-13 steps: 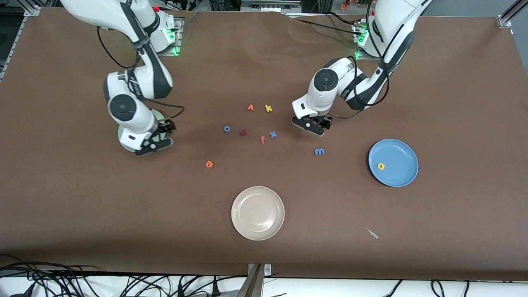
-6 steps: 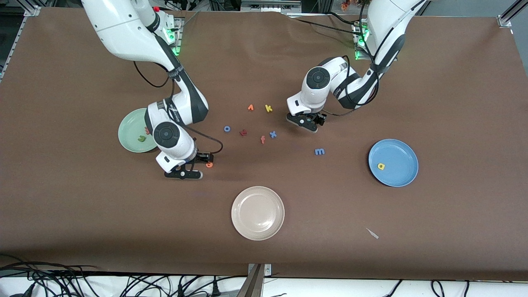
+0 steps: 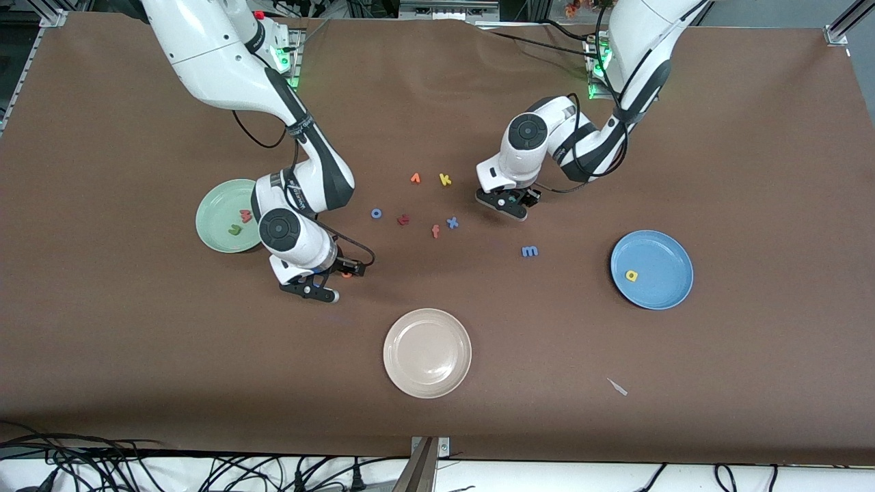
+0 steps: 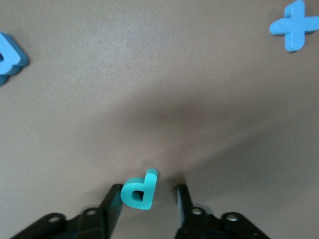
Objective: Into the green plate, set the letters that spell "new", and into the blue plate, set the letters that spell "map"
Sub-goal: 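Grasp orange e with the right gripper while the left gripper grasps teal d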
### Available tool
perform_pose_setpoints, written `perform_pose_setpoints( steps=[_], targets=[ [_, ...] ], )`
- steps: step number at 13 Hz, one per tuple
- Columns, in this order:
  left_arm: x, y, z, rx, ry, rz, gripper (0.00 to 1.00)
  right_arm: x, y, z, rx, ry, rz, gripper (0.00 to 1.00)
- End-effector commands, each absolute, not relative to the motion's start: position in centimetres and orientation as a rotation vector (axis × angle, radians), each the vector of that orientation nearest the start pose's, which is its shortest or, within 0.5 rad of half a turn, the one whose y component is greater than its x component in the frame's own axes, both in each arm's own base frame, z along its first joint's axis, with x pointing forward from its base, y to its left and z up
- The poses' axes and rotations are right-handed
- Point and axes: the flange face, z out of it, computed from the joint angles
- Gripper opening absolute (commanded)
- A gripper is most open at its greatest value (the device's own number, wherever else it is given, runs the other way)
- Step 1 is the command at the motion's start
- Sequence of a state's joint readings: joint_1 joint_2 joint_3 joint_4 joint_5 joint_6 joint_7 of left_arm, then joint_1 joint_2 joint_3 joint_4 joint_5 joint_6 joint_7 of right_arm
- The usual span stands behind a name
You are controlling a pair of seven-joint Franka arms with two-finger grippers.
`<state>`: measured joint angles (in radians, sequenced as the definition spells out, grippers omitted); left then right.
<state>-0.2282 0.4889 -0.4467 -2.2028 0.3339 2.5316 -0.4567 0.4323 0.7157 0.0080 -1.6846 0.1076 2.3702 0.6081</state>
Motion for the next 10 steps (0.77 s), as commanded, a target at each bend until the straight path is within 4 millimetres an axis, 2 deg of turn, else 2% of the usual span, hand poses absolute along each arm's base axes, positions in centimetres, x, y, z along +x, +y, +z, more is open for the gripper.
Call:
perform_pose_setpoints(
  steps=[1, 3, 4, 7, 8, 9, 10],
  targets=[
    [41.4, -34.2, 16.6, -3.014, 0.729, 0.114, 0.43, 61.2, 29.6, 17.4, -3.048, 0.398, 0.096, 0.53],
    [41.4, -34.2, 16.6, -3.014, 0.729, 0.114, 0.34, 61.0, 29.9, 17.4, -3.059, 0.371, 0.093, 0.26],
    [41.4, -34.2, 16.5, -3.015, 0.729, 0.114, 0.31, 60.9, 30.0, 17.4, -3.062, 0.361, 0.091, 0.18],
    [41.5, -34.2, 16.5, -3.006, 0.742, 0.106, 0.28, 61.1, 29.6, 18.4, -3.073, 0.336, 0.103, 0.13],
    [41.5, -34.2, 16.4, -3.005, 0.744, 0.108, 0.28, 61.1, 29.0, 20.0, -3.089, 0.293, 0.145, 0.12],
    [41.7, -34.1, 16.5, -3.007, 0.739, 0.104, 0.23, 61.0, 27.7, 21.2, -3.117, 0.206, 0.204, 0.12],
    [42.0, -34.0, 16.6, -3.007, 0.735, 0.103, 0.21, 60.9, 25.2, 22.4, -3.146, 0.096, 0.274, 0.12]
  ],
)
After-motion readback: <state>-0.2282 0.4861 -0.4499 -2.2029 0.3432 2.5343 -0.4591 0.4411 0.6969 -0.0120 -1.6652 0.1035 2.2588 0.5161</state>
